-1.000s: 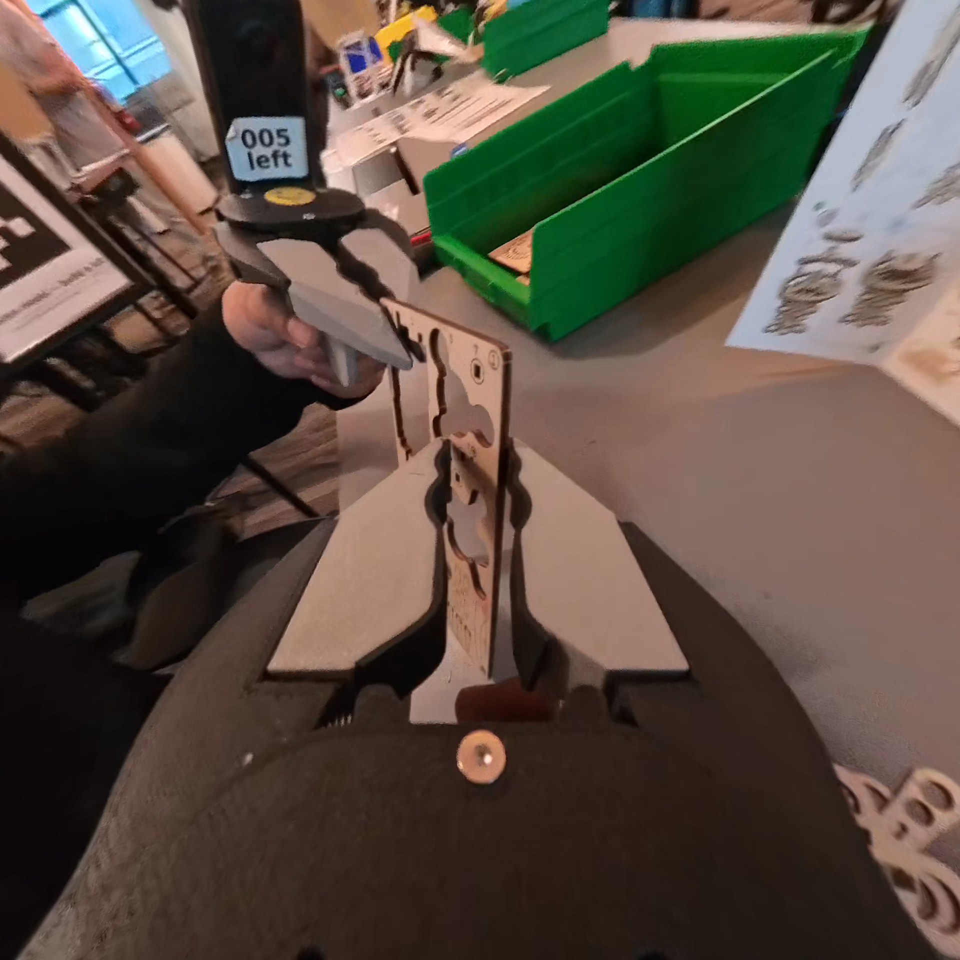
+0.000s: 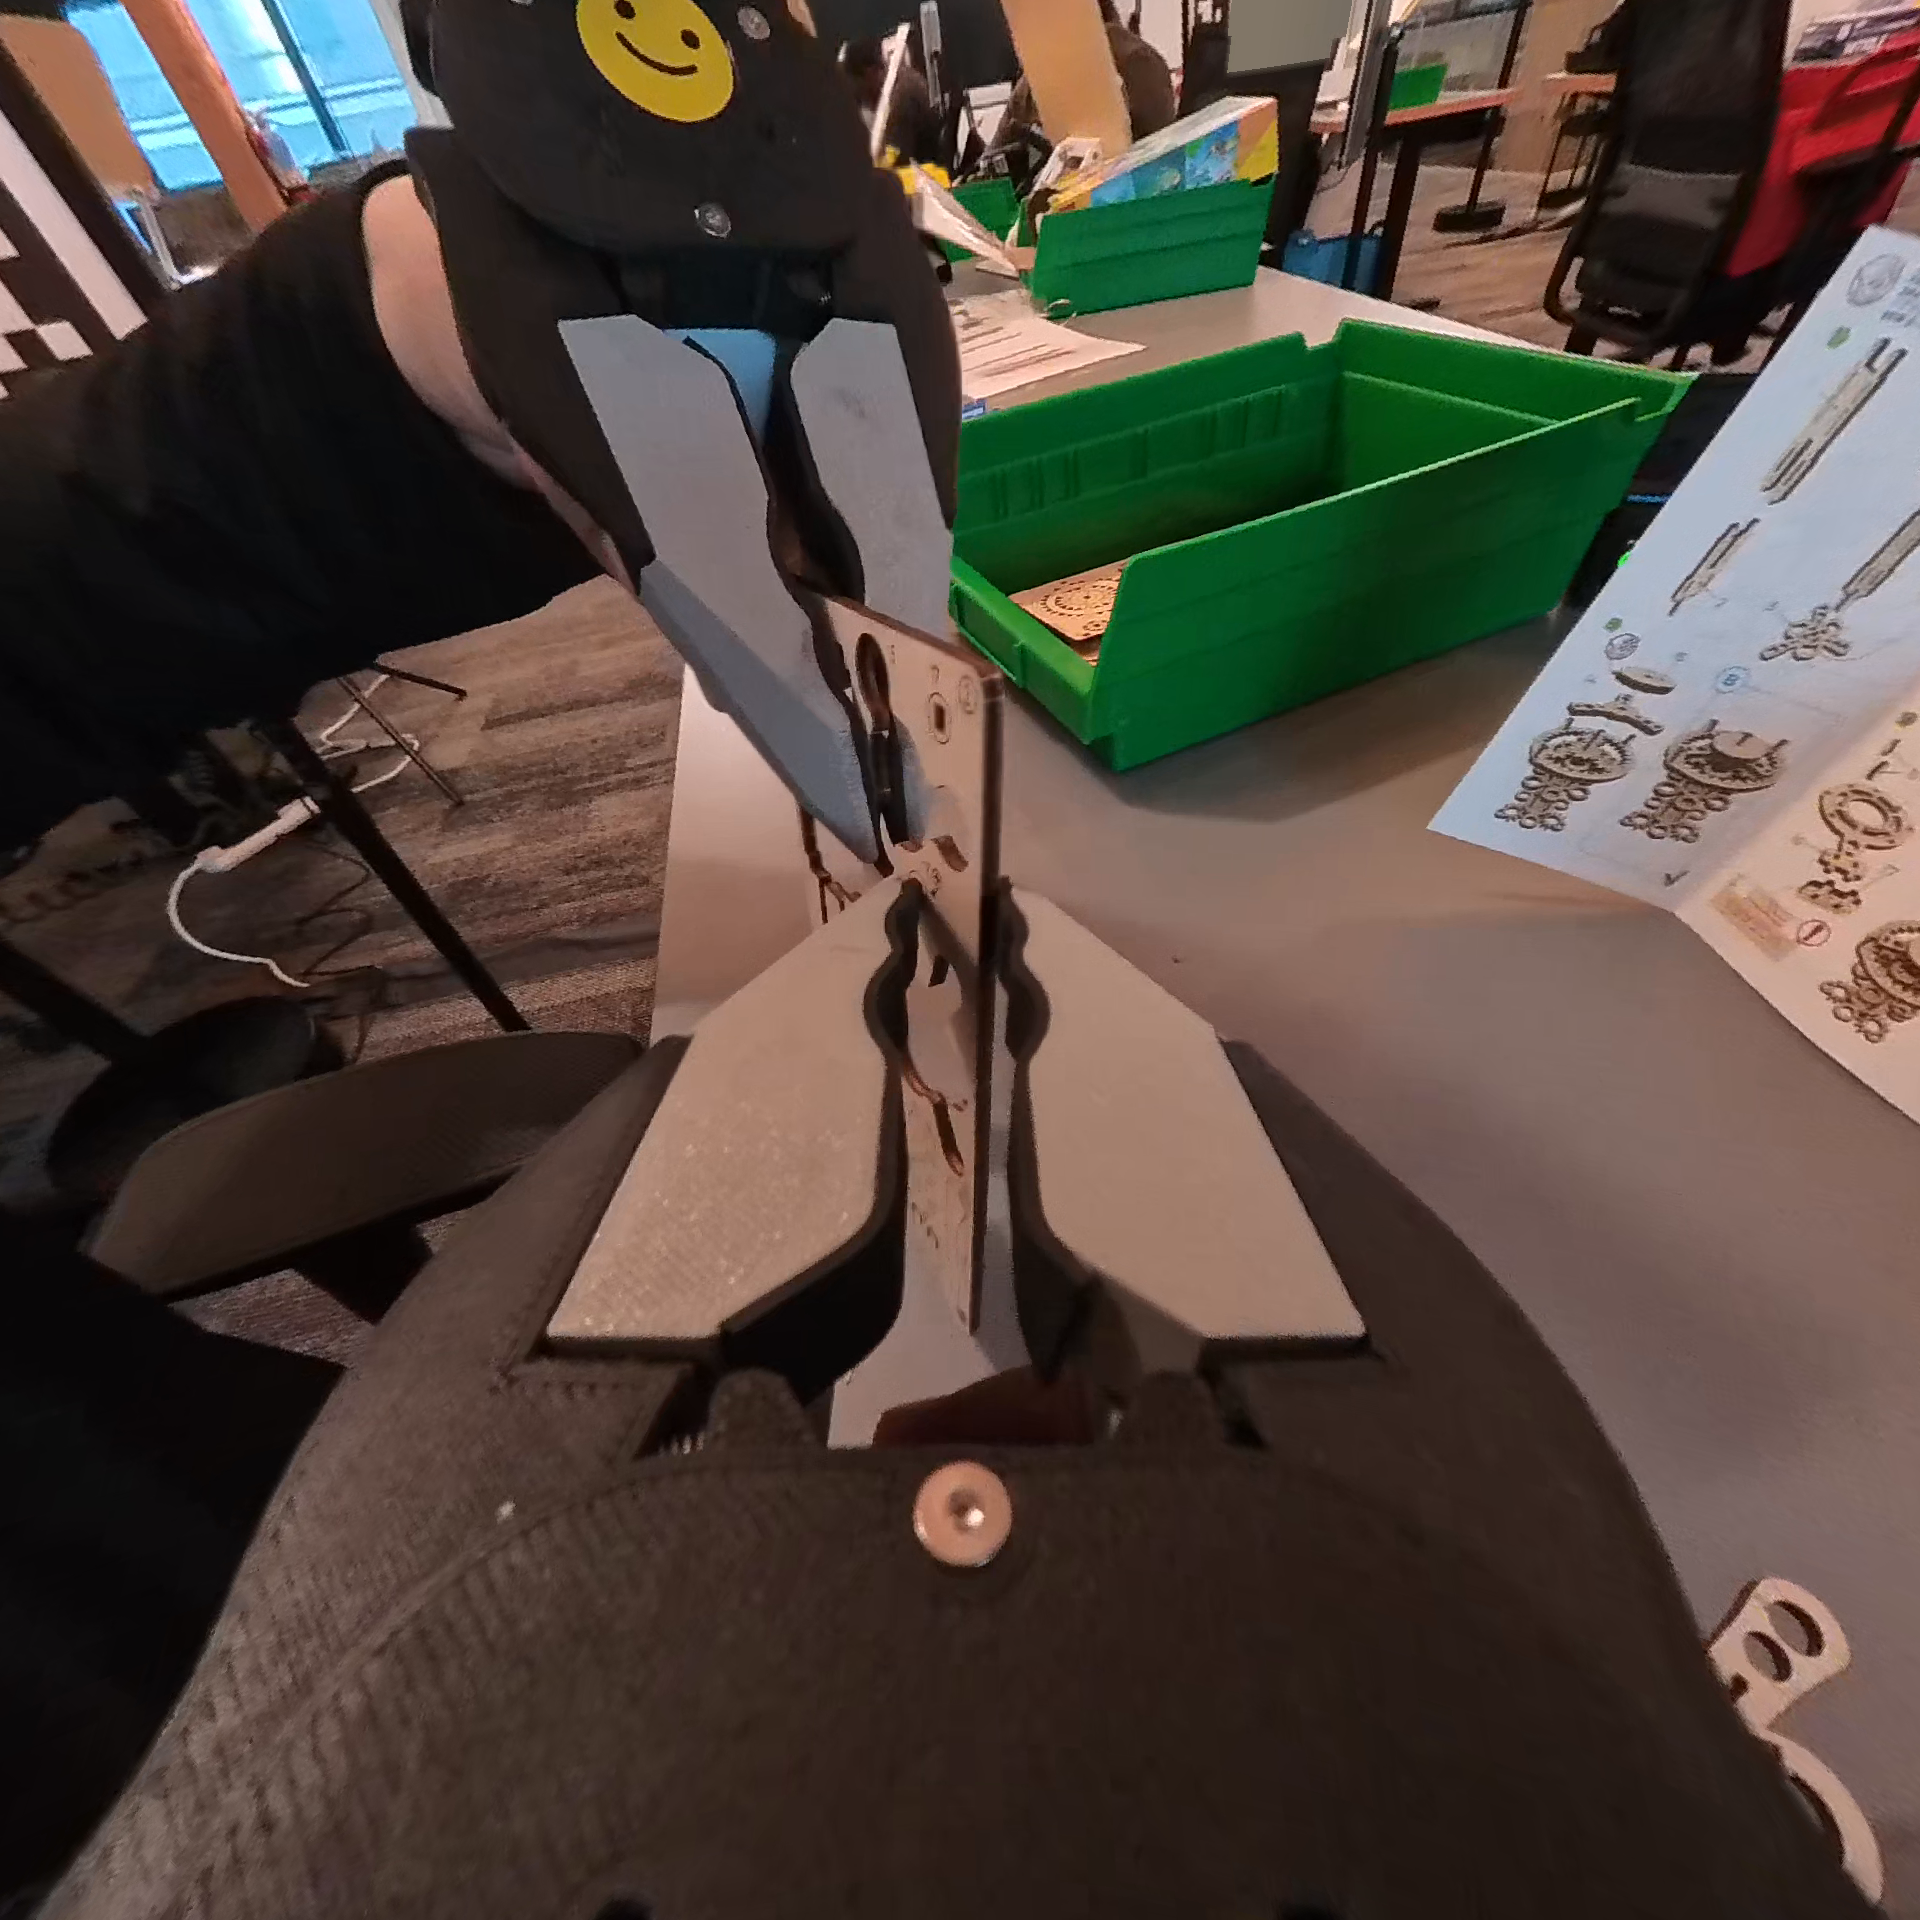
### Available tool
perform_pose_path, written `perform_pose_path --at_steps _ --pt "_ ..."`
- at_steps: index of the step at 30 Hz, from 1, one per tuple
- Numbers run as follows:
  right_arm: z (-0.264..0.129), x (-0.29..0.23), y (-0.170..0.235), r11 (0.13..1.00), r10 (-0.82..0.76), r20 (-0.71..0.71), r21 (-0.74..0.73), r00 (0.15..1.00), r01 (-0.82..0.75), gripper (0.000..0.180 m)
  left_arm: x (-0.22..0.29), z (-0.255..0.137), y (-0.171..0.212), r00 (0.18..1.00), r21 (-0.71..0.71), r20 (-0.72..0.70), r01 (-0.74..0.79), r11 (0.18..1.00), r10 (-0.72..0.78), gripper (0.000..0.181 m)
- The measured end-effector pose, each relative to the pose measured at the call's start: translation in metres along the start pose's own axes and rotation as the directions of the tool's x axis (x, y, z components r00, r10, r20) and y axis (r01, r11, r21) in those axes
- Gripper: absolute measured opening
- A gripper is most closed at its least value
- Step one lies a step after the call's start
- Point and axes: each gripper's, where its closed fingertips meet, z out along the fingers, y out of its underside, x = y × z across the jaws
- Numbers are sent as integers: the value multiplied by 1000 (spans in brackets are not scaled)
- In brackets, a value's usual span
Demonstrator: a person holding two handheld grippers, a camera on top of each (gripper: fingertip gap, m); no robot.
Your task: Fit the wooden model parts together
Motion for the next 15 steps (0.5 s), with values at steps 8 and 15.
perform_pose_path --at_steps 8,15 --pt "-3 -3 0 1000 13 32 26 999 -13 8 0 0 -2 999 6 -27 25 1000 -24 1" --pt "-3 -1 1 1000 10 6 21 1000 -10 8 -1 -1 -5 999 12 -25 36 999 -36 1"
